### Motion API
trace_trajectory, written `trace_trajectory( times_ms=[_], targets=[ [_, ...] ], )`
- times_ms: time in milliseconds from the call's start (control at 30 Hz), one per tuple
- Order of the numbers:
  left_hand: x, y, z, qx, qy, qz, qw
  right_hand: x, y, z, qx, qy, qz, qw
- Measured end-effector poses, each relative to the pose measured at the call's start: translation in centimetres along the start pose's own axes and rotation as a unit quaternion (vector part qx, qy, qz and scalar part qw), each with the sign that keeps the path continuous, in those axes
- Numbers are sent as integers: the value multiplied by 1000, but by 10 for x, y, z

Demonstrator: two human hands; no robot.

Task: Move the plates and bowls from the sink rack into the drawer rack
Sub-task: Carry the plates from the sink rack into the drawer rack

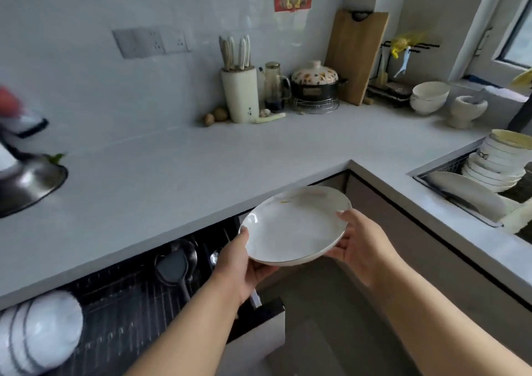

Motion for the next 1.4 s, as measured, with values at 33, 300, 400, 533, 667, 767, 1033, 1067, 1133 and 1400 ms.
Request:
trace_trajectory(
  times_ms=[33,300,400,533,667,767,1033,1067,1133,1400],
  targets=[
    [-23,0,-5,8,-14,-16,1000,19,-1,-9,7,12,8,1000],
    [-246,9,-46,52,-134,-156,977,180,-15,-109,52,133,64,988],
    [-335,19,-58,62,-180,-220,957,239,-14,-154,74,194,91,974],
    [-436,34,-75,67,-330,-287,897,307,-15,-211,100,246,111,958],
    [-501,49,-87,85,-436,-311,840,360,-24,-271,120,310,127,935],
    [-535,46,-80,68,-518,-287,803,393,-33,-308,124,371,139,910],
    [-566,38,-36,28,-685,-212,697,462,-71,-388,112,501,151,845],
    [-566,38,-34,30,-692,-208,691,468,-75,-393,107,515,148,837],
    [-567,39,-36,37,-696,-203,688,482,-85,-401,92,560,144,811],
    [-574,32,-26,24,-681,-181,709,523,-105,-412,25,649,133,749]
  ],
)
Point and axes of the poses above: each hand's wrist, its own y-axis away from the middle knuckle, its own x-axis out of the palm, z = x × y, the point moved 10 cm from there along -y, towards the middle knuckle, and after that the axes turned 6 degrees about x, right-handed, at the moved point
